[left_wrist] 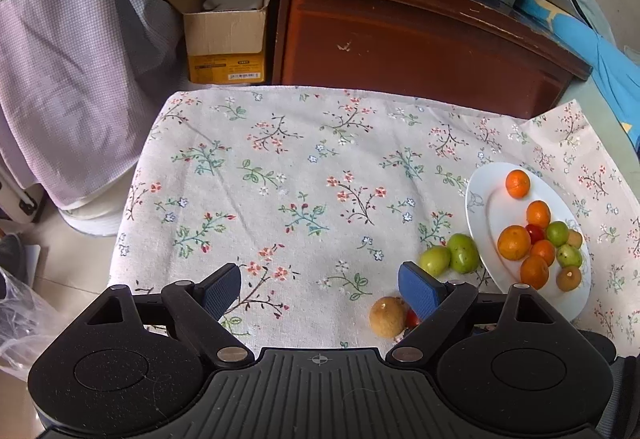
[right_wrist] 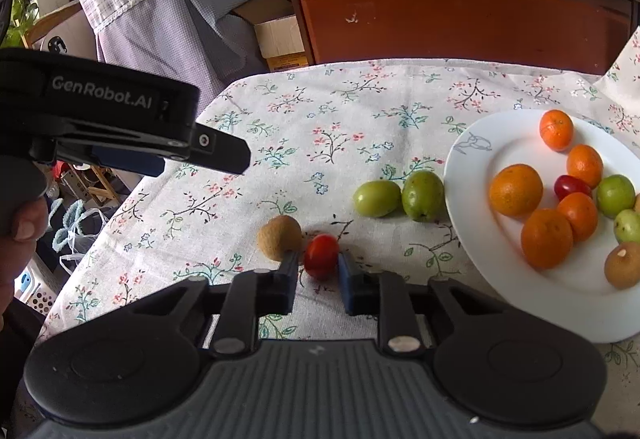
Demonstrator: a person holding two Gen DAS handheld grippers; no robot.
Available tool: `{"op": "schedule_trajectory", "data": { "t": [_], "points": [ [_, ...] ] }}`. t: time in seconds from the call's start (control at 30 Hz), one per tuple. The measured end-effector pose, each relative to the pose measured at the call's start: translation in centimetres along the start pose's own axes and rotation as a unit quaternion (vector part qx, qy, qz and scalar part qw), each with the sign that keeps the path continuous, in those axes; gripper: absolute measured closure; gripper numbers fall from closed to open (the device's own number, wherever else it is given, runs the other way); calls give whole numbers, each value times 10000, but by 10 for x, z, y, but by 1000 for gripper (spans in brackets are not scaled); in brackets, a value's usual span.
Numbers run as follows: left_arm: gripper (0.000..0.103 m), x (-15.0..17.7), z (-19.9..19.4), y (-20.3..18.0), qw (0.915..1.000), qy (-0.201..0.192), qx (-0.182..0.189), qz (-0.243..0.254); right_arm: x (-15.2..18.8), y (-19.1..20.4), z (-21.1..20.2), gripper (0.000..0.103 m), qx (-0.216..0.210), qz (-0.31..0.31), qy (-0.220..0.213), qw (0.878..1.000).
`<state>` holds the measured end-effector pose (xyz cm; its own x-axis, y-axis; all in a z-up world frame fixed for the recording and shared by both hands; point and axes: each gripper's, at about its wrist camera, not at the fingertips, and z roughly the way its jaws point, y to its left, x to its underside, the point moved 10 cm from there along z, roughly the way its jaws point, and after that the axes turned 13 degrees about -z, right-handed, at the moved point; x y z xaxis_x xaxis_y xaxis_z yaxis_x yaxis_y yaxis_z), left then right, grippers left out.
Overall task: Organize fruits
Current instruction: 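Grasp the brown fruit with the left tool while the right tool grasps the red tomato, then carry the brown fruit with the left tool while the right tool carries the tomato to the plate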
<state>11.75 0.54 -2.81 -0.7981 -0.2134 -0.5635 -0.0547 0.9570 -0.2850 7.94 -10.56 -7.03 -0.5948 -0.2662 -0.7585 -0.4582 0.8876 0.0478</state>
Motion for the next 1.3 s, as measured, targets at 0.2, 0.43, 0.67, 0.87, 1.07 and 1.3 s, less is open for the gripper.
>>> {"op": "schedule_trajectory", "data": {
  "t": [0.2, 0.43, 0.67, 0.87, 1.07, 1.3],
  "points": [
    [17, 6, 2, -8, 9998, 41, 112, 140, 0, -4, -6, 85, -39, 123, 23, 9999],
    [22, 25, 11, -20, 9983, 205, 197, 499, 2, -25, -28, 85, 251, 411, 57, 9988],
    [45, 44, 21, -31, 9956, 366, 309, 801, -2, -52, -57, 85, 574, 779, -145, 9952],
    [62, 50, 28, -35, 9944, 365, 316, 943, -7, -69, -85, 85, 695, 1109, -399, 9906],
    [80, 51, 31, -42, 9926, 223, 349, 1138, -4, -83, -105, 85, 804, 1453, -543, 9846],
    [80, 46, 24, -52, 9919, 89, 457, 1180, -4, -102, -113, 85, 1002, 1751, -661, 9772]
  ]
}}
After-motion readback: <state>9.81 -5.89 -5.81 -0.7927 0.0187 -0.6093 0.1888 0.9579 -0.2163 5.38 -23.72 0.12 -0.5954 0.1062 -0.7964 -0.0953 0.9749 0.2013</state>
